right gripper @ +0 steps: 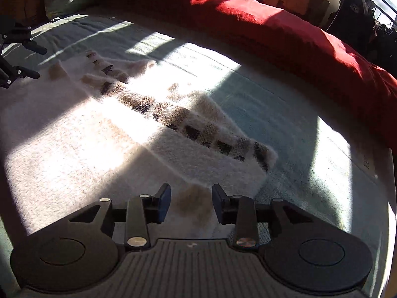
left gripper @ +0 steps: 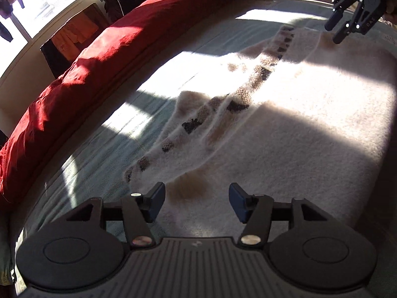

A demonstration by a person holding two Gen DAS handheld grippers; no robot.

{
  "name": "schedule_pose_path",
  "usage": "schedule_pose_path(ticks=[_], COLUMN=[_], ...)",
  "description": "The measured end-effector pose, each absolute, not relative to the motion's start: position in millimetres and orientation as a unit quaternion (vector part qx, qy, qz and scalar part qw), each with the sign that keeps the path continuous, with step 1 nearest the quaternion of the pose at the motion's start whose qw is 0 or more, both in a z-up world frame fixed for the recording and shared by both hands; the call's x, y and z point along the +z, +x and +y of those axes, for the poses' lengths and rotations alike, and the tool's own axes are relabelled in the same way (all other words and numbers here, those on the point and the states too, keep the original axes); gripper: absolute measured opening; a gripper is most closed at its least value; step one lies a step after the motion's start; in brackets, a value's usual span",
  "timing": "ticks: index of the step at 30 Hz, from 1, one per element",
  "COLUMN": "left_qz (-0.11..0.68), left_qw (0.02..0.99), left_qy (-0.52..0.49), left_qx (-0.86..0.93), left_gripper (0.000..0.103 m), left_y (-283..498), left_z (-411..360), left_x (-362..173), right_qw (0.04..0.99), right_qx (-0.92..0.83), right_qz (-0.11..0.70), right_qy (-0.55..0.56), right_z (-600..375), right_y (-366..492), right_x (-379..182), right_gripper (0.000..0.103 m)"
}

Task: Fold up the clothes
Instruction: 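Lower both grippers to the new folded edge and close on it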

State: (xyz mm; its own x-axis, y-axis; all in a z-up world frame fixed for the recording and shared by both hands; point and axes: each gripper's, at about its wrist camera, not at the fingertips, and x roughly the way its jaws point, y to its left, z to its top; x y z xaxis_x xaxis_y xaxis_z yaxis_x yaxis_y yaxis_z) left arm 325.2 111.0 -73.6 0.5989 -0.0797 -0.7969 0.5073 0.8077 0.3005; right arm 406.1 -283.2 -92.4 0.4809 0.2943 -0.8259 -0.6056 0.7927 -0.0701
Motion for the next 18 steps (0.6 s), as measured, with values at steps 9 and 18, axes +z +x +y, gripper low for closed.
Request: schedule_pose_path(ticks=[9,18], left_qz=[0.499,0.521], left_qw=[0.856,0.829], left_qy=[-0.019,-0.162], left_qx=[-0.133,-0.128], left_gripper=[0.058,0.059], left_y=[351.8,379.0], left_z=[177.4,203.0], left_x=[-96.1,-128.5], right_qw=[0.834,0.772], right_qx=[0.259,0.260], right_qz=[0.486,0.519], right_qy=[0.021,0.260], right_z=[-342.5,-378.9], right_y=[404.1,417.1], right_x=[-100.1,-137.8], right_gripper=[0.055,0.063])
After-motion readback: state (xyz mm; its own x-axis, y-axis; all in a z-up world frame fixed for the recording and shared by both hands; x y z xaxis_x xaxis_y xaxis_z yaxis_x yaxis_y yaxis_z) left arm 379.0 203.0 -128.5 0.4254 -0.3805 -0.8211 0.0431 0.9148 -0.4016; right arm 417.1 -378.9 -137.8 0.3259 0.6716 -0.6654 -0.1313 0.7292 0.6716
